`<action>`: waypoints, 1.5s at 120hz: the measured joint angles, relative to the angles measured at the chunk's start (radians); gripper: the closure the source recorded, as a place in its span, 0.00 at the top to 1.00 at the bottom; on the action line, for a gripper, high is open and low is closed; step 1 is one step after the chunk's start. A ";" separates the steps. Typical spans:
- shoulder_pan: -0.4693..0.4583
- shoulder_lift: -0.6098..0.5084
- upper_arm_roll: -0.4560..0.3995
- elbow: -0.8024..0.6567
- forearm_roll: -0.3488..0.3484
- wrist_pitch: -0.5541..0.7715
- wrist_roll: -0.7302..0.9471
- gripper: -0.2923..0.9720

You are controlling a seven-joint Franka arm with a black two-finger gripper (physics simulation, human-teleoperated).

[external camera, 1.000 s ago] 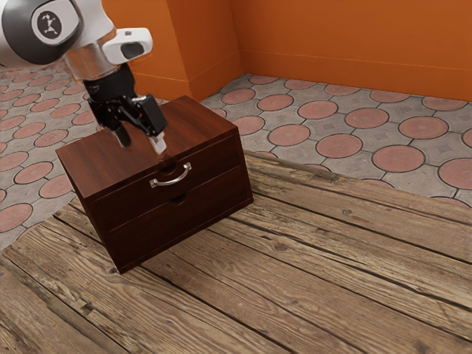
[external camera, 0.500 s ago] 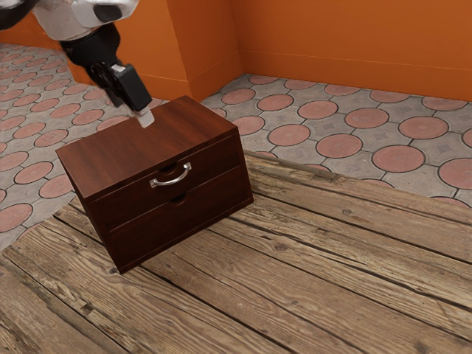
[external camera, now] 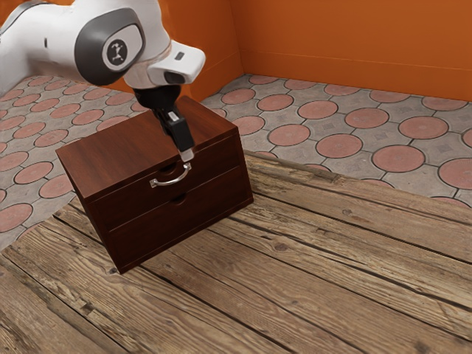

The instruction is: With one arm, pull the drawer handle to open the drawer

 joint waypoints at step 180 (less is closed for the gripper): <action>-0.024 -0.101 0.013 -0.410 0.187 0.437 -0.139 0.44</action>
